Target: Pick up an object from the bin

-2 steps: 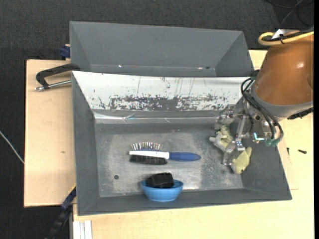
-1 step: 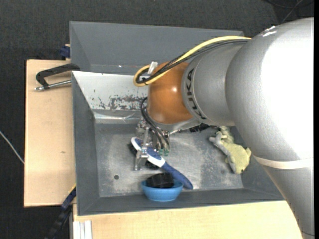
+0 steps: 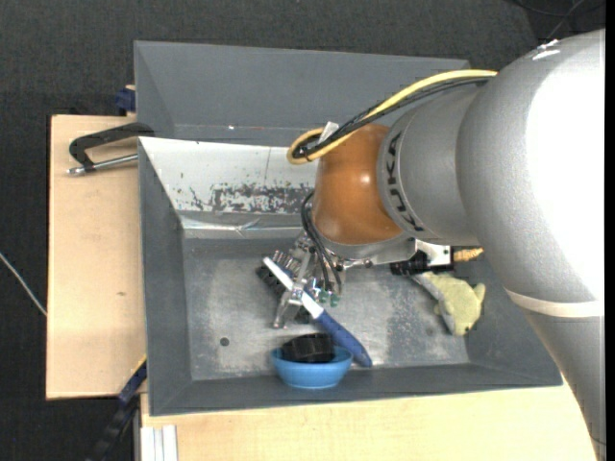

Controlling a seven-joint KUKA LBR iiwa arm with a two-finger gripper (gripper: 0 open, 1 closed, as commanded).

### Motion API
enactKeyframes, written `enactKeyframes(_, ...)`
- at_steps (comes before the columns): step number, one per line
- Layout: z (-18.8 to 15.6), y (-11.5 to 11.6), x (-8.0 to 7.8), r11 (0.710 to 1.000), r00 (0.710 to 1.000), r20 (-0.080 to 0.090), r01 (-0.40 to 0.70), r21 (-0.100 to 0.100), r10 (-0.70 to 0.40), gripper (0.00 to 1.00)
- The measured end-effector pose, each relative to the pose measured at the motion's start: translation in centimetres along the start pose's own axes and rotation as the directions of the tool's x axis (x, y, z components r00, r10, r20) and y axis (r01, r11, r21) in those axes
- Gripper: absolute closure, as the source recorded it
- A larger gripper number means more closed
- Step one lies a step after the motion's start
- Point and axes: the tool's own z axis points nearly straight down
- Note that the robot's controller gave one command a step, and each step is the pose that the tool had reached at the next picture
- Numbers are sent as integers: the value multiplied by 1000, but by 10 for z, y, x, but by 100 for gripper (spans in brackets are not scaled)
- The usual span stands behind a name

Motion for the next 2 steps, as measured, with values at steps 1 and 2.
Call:
enactKeyframes(1,-1,2,-1,1000,1000,-1,2,2,-2,0)
enactKeyframes(2,-1,-10,16,968,967,3,-253,-2,253,0)
